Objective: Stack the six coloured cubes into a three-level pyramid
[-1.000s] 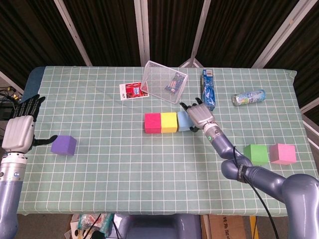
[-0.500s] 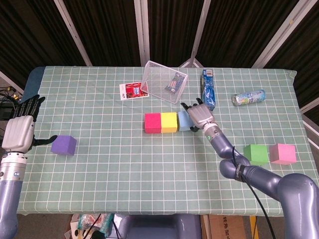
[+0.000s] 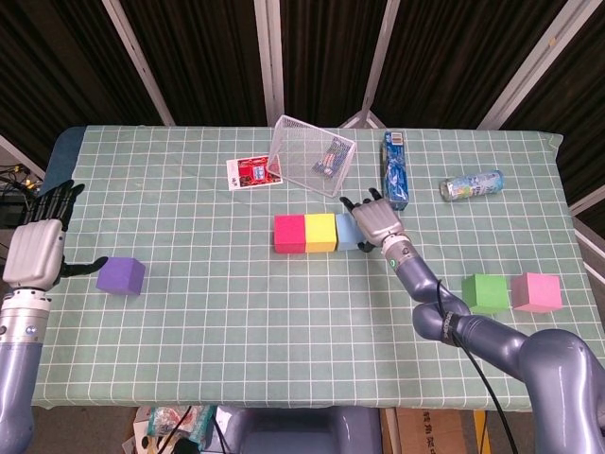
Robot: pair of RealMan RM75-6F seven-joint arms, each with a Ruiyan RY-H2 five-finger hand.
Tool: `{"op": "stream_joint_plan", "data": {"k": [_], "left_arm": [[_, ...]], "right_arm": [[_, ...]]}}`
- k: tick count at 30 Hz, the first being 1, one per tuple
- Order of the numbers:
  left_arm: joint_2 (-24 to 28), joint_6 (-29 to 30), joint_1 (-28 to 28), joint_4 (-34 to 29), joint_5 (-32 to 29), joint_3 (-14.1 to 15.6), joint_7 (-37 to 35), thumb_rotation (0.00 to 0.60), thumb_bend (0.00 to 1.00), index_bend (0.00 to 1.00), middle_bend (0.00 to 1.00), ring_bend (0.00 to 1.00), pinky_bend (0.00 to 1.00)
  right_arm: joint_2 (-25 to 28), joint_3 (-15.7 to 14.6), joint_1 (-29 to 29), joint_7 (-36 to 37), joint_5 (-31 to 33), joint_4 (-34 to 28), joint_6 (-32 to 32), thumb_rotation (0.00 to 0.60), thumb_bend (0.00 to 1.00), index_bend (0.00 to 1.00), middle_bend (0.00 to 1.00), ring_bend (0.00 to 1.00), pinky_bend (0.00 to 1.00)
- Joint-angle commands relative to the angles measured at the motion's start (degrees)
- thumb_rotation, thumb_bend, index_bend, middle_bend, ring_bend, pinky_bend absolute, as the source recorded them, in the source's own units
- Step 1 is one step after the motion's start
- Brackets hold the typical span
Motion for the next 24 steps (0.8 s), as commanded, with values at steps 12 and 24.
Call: {"op": "stream_joint_plan", "data": {"k": [12, 24], "left_arm": [[0.1, 0.0, 0.1, 0.1, -0.2, -0.1, -0.1, 0.600, 0.11, 0.00, 0.00, 0.00, 0.00], [0.1, -0.1, 0.1, 0.0, -0.3, -0.1, -0.2, 0.600, 0.11, 0.00, 0.00, 0.00, 0.00]], "right_arm": [[-0.8, -0.1, 0.1, -0.2, 0.4, 0.8, 0.3, 0.600, 0.30, 0.00, 0.40, 0.25, 0.00], [-1.3, 0.0, 0.2, -0.8, 0.7, 0.7, 1.0, 0.600, 0.30, 0.00, 0.38, 0.25, 0.00]]}}
